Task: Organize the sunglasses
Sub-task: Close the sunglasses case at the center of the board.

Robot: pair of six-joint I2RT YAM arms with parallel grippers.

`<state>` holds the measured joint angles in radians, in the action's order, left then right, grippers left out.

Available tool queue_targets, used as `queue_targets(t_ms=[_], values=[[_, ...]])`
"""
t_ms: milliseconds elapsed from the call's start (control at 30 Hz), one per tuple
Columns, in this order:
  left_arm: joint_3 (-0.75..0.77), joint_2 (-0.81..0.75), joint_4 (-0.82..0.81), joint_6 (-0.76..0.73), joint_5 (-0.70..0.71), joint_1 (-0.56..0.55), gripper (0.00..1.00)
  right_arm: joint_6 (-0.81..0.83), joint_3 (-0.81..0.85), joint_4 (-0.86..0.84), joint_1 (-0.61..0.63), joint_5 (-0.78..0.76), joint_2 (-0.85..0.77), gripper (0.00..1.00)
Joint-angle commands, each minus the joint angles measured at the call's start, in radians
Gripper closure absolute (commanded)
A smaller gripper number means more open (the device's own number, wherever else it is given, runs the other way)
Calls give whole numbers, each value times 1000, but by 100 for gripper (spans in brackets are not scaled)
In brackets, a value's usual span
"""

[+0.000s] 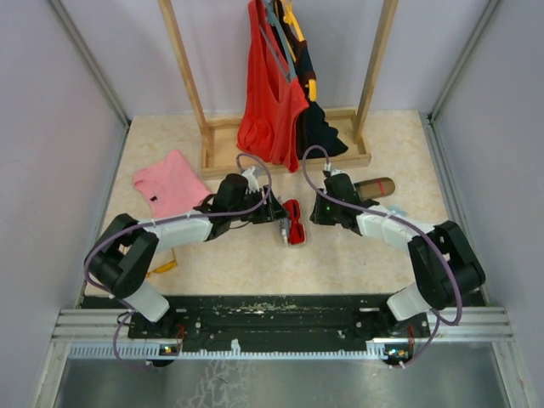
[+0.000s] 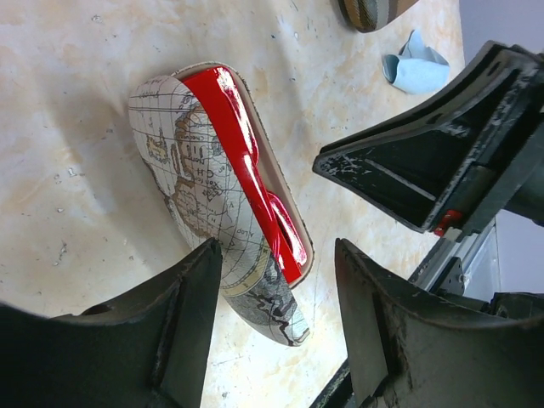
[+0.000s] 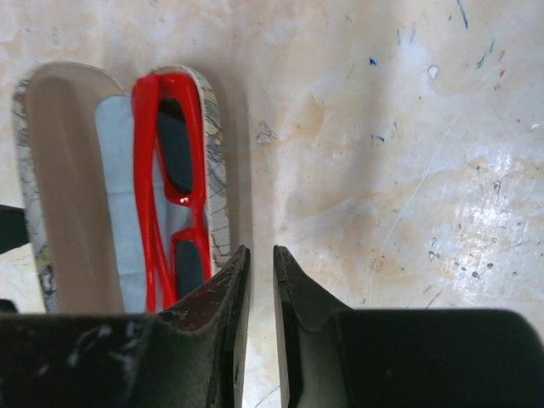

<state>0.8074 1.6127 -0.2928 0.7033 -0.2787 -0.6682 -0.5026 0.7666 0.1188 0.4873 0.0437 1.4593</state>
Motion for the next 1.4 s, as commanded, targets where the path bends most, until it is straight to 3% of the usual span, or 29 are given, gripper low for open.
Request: queue_targets(t_ms=[0, 767, 1367], values=[[32, 15, -37, 1, -19, -11, 39, -8, 46, -17, -6, -2, 47, 84], [63, 53, -28, -1, -20, -39, 58, -38, 18, -142, -7, 120, 139, 86], [99, 82, 39, -14, 16, -44, 59, -15, 8, -128, -7, 135, 144, 87]])
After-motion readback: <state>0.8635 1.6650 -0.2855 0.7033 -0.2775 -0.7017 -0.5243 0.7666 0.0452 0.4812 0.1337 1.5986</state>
